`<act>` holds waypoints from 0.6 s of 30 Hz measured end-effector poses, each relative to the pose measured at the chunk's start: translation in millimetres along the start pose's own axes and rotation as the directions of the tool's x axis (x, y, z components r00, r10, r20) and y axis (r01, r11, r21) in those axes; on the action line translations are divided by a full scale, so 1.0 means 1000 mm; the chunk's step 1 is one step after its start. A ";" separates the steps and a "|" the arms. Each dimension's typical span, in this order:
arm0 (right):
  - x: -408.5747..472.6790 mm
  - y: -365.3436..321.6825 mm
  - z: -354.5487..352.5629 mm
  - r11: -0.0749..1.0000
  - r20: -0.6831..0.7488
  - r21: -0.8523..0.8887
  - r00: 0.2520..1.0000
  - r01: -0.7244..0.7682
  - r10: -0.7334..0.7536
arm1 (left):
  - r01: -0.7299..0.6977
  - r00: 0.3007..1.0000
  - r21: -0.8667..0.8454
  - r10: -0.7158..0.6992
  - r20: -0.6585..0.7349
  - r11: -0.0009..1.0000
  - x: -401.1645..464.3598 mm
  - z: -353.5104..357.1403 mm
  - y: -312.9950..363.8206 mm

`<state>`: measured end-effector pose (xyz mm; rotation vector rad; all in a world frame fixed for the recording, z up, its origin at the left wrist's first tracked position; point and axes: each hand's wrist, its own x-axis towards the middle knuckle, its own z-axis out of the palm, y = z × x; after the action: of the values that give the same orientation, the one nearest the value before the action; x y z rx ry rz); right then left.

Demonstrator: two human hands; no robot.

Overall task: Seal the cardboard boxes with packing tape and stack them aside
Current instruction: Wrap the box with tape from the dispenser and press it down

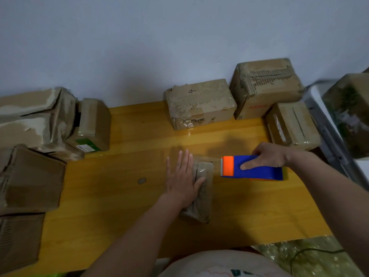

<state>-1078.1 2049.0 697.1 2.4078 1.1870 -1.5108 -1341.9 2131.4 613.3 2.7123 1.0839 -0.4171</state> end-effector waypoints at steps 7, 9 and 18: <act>0.014 0.003 0.007 1.000 -0.019 0.001 0.999 -0.029 0.029 | 0.072 0.997 -0.019 -0.073 -0.038 0.997 0.005 -0.004 0.029; 0.016 0.007 0.009 0.999 -0.025 -0.003 0.999 -0.045 0.045 | 0.031 0.998 -0.041 -0.033 -0.058 0.999 0.008 0.000 0.035; 0.011 0.010 0.013 0.995 -0.022 0.075 0.998 -0.065 0.067 | 0.097 0.994 -0.145 -0.104 -0.041 0.985 0.011 0.001 0.037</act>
<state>-1078.9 2043.1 678.1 2.4936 1.0628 -1.5369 -1308.5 2111.6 611.0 2.5633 1.2176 -0.2789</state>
